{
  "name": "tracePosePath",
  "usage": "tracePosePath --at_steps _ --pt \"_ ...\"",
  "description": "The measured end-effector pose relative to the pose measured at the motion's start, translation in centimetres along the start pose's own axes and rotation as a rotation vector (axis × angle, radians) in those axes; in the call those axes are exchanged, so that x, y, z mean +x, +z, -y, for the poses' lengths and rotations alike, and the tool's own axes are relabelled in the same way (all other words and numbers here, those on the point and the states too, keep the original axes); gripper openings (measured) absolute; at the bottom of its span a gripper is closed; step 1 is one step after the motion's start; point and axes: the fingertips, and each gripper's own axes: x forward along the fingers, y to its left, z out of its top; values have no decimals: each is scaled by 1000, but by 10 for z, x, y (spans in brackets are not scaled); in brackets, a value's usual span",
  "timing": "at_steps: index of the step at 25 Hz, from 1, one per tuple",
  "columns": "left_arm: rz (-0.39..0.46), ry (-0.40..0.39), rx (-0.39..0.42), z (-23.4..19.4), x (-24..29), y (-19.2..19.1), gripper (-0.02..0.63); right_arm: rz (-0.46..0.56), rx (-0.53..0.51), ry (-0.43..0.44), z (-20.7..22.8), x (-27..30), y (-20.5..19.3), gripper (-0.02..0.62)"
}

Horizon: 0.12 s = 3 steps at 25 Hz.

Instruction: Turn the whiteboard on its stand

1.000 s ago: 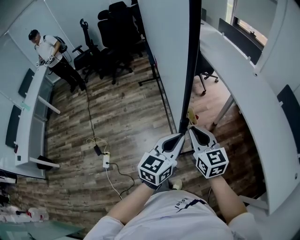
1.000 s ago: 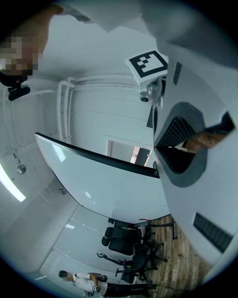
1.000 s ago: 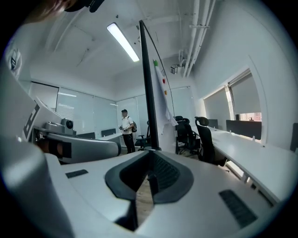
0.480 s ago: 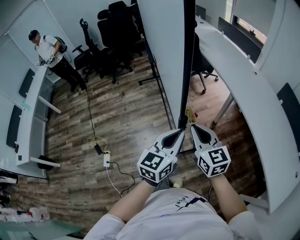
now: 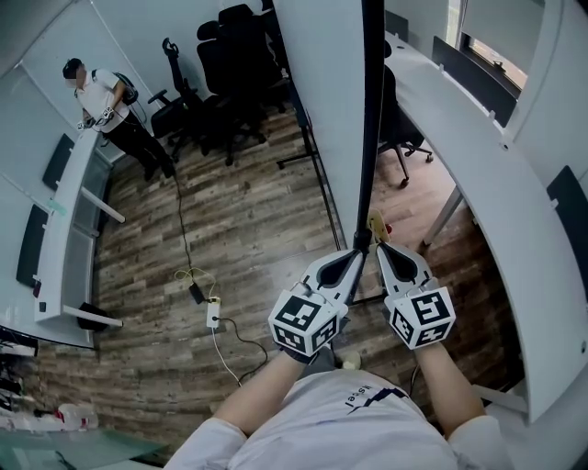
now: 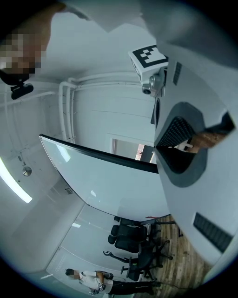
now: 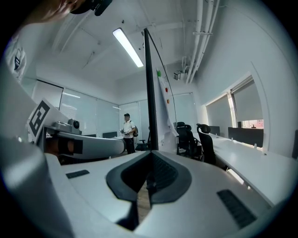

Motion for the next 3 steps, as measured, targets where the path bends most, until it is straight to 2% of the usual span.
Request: tracePosePath --at_steps 3 --pt "0 1 -3 -1 1 1 12 -1 -2 -3 1 -3 0 14"
